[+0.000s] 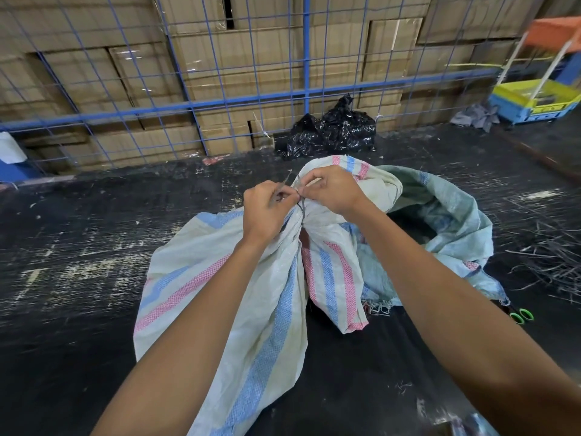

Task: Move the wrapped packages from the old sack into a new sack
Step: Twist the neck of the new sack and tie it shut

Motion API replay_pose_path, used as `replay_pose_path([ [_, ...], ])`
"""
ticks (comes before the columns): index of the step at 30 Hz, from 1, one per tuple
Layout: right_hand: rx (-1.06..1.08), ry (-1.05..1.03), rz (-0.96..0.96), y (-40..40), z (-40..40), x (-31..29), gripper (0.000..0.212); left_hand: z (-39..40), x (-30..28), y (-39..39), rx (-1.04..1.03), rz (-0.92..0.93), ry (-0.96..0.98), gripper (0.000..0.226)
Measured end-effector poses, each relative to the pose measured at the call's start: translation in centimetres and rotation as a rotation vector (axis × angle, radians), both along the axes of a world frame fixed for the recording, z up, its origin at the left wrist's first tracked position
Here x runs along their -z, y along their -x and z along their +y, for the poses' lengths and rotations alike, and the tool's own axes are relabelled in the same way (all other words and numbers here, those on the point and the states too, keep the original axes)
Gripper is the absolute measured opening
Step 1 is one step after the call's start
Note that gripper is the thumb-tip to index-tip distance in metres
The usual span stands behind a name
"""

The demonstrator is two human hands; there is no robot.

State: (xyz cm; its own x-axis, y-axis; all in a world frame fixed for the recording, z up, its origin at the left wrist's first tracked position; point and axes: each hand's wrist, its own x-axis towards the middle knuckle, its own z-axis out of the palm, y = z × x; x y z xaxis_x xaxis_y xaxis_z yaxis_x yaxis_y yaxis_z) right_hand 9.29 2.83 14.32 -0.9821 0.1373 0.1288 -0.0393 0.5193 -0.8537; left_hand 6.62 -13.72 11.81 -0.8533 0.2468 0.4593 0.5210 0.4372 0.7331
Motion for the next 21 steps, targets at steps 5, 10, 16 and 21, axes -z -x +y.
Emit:
replay_pose_path([
  [5,-0.025,-0.034,0.022,-1.2,-0.1,0.5,0.009,-0.7,0.7,-0.9,-0.004,0.023,-0.041,0.008],
  [10,-0.033,-0.21,0.086,-2.1,-1.2,0.6,0.009,-1.1,1.5,-1.2,-0.026,0.008,-0.039,0.006],
  [16,-0.125,-0.395,0.193,-3.5,-1.5,1.4,0.012,-1.5,2.0,-1.5,-0.015,-0.007,-0.022,0.006],
  [21,-0.095,-0.583,0.186,-3.7,-1.1,1.9,0.017,-1.0,1.5,-1.7,0.048,0.011,0.098,0.005],
])
